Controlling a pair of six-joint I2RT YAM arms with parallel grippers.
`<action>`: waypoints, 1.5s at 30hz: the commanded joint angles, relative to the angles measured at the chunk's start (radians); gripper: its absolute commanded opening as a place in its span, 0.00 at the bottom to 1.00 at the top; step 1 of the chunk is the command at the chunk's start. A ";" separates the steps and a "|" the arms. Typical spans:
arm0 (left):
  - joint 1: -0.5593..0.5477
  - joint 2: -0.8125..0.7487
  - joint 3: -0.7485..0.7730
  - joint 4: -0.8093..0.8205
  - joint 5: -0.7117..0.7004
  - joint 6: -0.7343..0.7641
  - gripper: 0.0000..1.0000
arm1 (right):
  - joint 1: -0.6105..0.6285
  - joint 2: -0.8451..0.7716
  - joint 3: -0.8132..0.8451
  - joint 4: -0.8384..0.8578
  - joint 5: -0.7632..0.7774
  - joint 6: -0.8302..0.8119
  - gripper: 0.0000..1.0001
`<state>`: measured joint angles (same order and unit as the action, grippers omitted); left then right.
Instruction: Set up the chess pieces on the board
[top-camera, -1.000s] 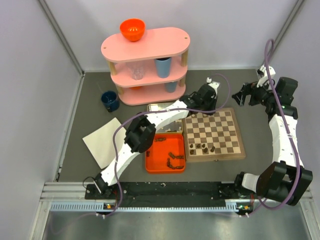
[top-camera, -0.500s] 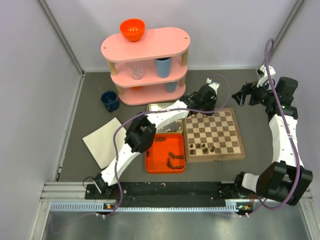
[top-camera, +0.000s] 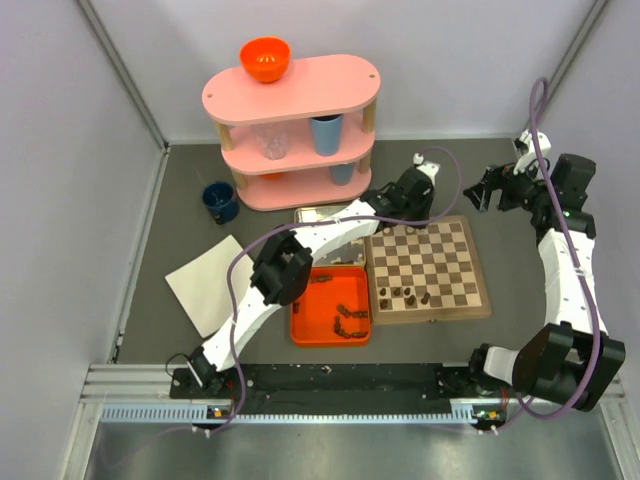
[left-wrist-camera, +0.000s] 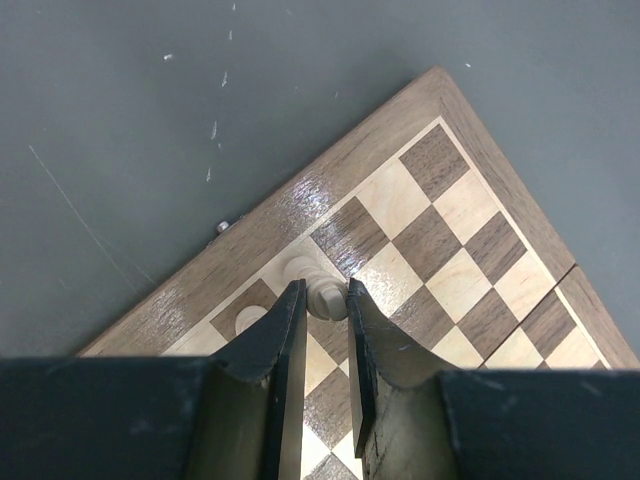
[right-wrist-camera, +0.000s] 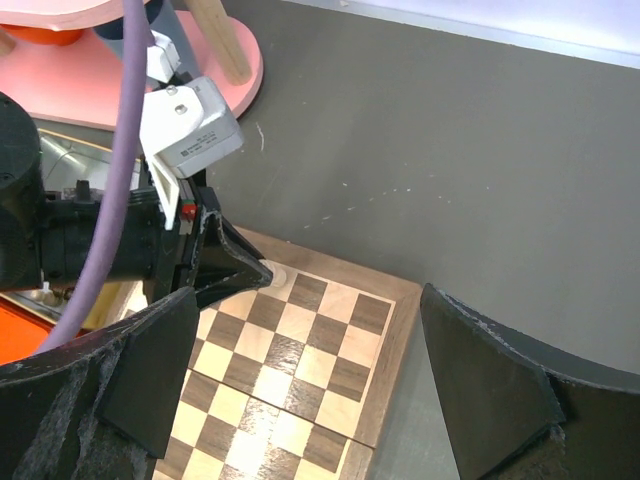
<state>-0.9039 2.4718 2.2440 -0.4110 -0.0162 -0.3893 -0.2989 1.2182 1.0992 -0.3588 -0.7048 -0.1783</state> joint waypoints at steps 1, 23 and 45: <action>-0.003 0.027 0.040 0.023 -0.002 0.012 0.06 | -0.011 -0.023 -0.002 0.043 -0.015 0.005 0.91; -0.004 0.016 0.042 0.021 0.002 0.003 0.26 | -0.013 -0.023 -0.004 0.043 -0.022 0.003 0.91; -0.006 -0.004 0.042 0.038 0.012 -0.011 0.34 | -0.011 -0.019 -0.005 0.043 -0.032 0.007 0.91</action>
<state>-0.9039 2.4905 2.2520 -0.4049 -0.0124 -0.3939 -0.2989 1.2182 1.0992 -0.3588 -0.7128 -0.1783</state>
